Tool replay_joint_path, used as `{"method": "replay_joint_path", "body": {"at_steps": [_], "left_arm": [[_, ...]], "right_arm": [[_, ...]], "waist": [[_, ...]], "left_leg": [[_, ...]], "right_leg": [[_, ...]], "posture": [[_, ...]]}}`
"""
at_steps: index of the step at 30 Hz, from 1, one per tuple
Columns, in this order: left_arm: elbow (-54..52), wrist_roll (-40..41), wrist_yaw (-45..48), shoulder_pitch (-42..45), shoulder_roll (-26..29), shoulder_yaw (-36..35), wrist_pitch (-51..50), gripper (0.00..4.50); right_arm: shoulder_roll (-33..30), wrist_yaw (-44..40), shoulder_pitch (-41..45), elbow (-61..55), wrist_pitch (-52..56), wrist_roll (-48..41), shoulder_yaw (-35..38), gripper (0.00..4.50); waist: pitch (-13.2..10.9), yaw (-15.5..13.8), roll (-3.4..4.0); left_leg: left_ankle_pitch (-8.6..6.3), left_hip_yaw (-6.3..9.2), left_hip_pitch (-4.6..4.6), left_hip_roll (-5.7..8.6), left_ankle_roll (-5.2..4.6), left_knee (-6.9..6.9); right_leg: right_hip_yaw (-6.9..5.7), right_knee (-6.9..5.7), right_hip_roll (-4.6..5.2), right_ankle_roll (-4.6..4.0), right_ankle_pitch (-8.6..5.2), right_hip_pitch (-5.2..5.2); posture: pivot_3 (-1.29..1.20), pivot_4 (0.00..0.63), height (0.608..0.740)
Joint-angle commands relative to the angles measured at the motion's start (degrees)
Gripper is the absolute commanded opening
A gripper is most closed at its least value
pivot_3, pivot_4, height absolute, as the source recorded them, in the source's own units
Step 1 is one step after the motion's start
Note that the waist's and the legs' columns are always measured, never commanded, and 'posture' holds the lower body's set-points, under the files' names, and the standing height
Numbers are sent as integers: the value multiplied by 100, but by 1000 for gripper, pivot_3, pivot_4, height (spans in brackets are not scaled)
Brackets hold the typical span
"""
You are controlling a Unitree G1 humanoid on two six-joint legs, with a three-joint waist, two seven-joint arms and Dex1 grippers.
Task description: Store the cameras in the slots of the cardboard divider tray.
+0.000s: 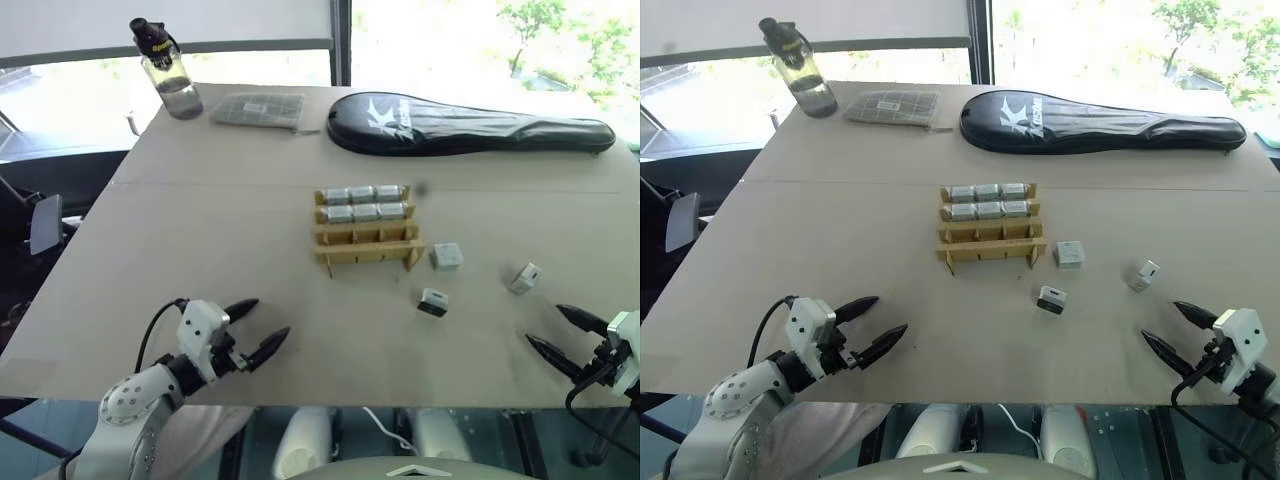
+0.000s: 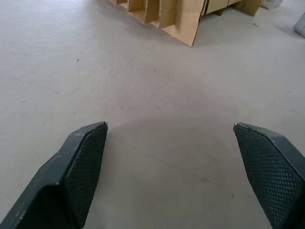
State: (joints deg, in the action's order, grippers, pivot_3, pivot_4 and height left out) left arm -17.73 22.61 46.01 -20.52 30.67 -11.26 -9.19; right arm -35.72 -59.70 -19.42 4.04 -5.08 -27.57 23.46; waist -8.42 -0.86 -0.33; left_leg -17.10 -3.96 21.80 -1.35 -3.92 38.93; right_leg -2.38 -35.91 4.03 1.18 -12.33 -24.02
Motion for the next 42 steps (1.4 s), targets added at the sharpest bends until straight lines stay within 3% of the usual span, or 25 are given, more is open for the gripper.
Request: {"method": "replay_joint_path", "body": {"at_steps": [1,20,25,29,35,42], "left_arm": [[9,60,50,-6,-23,-31,128,4401],[563,-9,316,283,-82,74,531,4401],[550,134,571,461,16,76,609,4401],[502,745,1597,774,417,-29,574,4401],[724,2035,3061,1618,1142,-380,-44,4401],[1095,1944,3839,2759,1808,-198,-233,4401]], "right_arm": [[-158,-74,23,-23,-55,-33,157,4500],[-57,344,-52,-193,-85,50,197,4500],[397,1361,-210,-1050,590,-118,201,4500],[1206,2539,-617,-2418,1312,-271,-64,4500],[2171,4150,-607,-3525,1761,500,-683,4500],[2973,5527,74,-3546,2105,1412,-1238,4500]], "waist": [[0,0,1],[1,-13,1],[3,-18,3],[3,-13,2],[5,12,3],[4,29,0]], "left_leg": [[0,0,0,0,0,0],[1,2,-3,1,-1,0],[1,4,-3,1,0,0],[1,9,9,-4,3,-1],[5,6,16,-4,11,-2],[21,-11,17,3,38,-2]], "right_leg": [[0,0,0,0,0,0],[-3,-2,-3,0,0,3],[-4,-4,-3,1,0,3],[-10,-4,-3,0,0,-6],[-7,-6,-1,0,0,-19],[-7,-7,-37,9,-5,-24]], "posture": [[0,150,740],[0,150,740],[0,150,740],[0,150,740],[0,150,740],[0,150,740]]}}
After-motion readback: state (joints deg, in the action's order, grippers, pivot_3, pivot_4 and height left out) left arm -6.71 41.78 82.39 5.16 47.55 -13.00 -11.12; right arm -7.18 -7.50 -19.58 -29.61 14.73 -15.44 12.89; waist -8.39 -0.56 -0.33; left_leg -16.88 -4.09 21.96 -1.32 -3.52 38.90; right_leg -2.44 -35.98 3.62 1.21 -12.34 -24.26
